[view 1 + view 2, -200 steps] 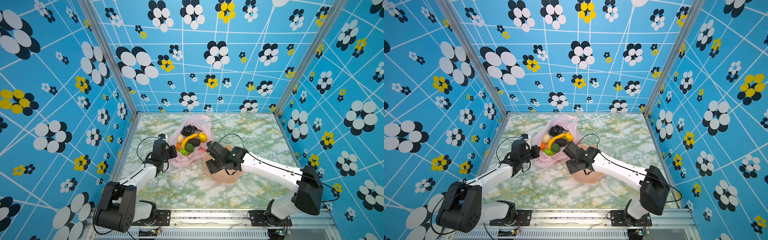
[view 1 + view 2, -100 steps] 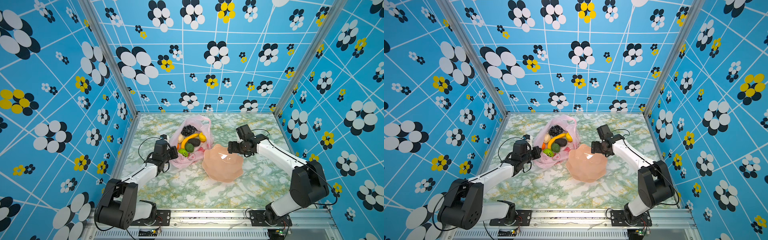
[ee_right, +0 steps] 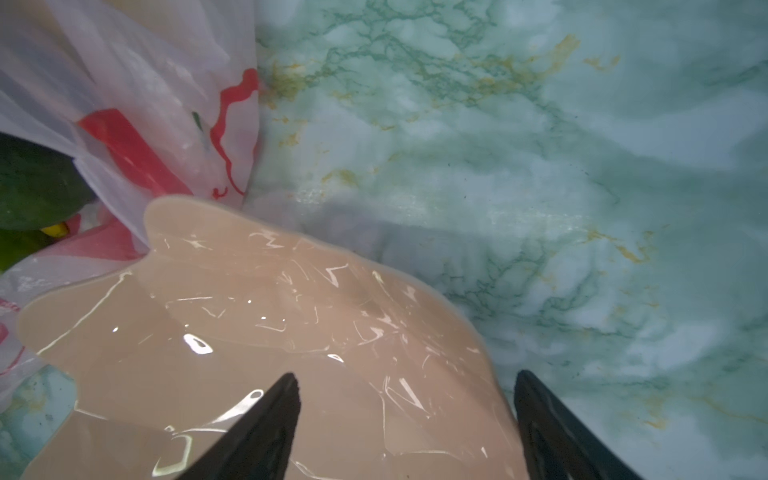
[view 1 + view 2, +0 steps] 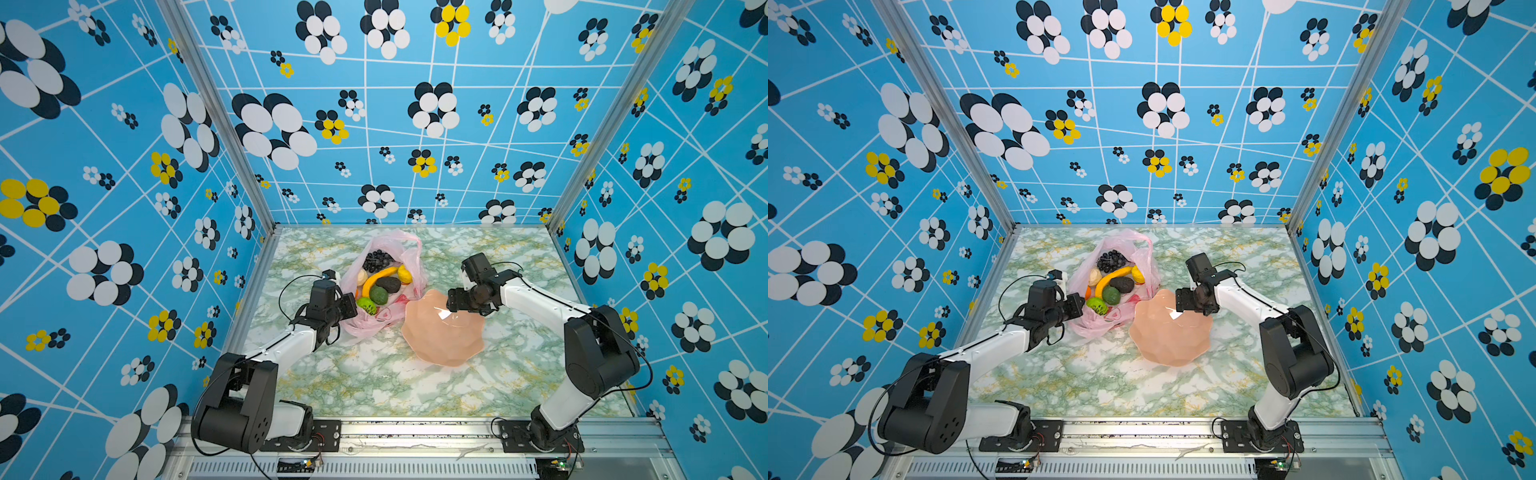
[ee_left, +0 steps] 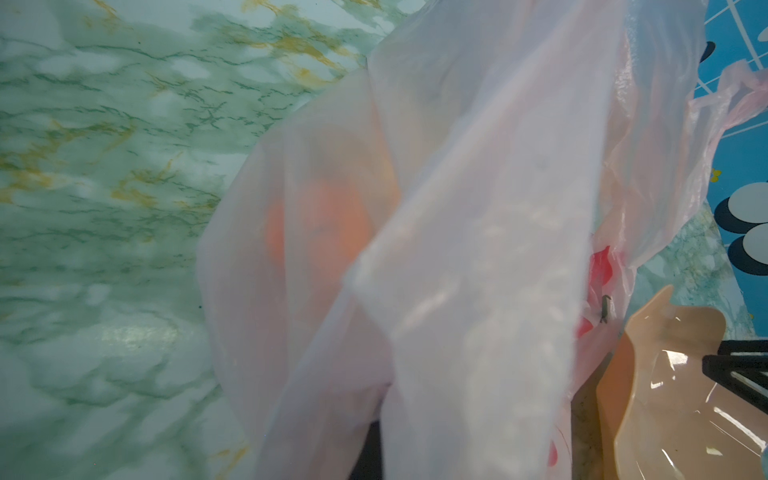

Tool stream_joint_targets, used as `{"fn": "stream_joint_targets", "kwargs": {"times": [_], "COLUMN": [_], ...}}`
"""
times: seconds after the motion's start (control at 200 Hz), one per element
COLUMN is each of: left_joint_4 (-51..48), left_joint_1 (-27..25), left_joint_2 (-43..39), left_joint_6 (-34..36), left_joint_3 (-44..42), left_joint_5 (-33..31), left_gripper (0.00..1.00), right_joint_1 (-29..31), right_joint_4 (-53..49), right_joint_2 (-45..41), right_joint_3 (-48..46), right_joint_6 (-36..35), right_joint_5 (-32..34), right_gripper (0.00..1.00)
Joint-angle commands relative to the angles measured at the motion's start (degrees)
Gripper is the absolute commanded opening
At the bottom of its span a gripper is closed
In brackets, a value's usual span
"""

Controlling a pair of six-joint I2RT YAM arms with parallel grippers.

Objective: Take the fake fruits out of the plastic bag
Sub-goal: 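Drag the peach plate with the right gripper to beside the bag, then release the plate and lower the right gripper into the bag opening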

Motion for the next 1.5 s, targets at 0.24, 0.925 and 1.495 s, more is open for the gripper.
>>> {"fn": "stream_joint_targets", "kwargs": {"times": [0.24,0.925,1.495], "left_joint_4": [-1.14,-1.3,-1.04], "left_joint_1": [-0.45,-0.36,-0.56], "left_joint_2": [-0.9,-2.35,-1.05], "left_joint_6": [0.04,-2.4,-2.84], "left_joint_3": [0.83,-0.74,-0.26], "left_joint_5": [-2.24,-5.51,-3.73], "left_gripper": [0.0,0.0,0.0], "right_joint_1": [7.32,16.47,18.67], "right_joint_4": [-2.34,-4.98,-2.98], "right_joint_2": [3.06,-0.04,27.16], "right_joint_3": [1.86,17.7,46.31], "right_joint_6": [-1.54,0.06,1.56], "right_joint_5": [-0.32,12.87,11.33], "right_gripper": [0.78,0.75,0.6]}}
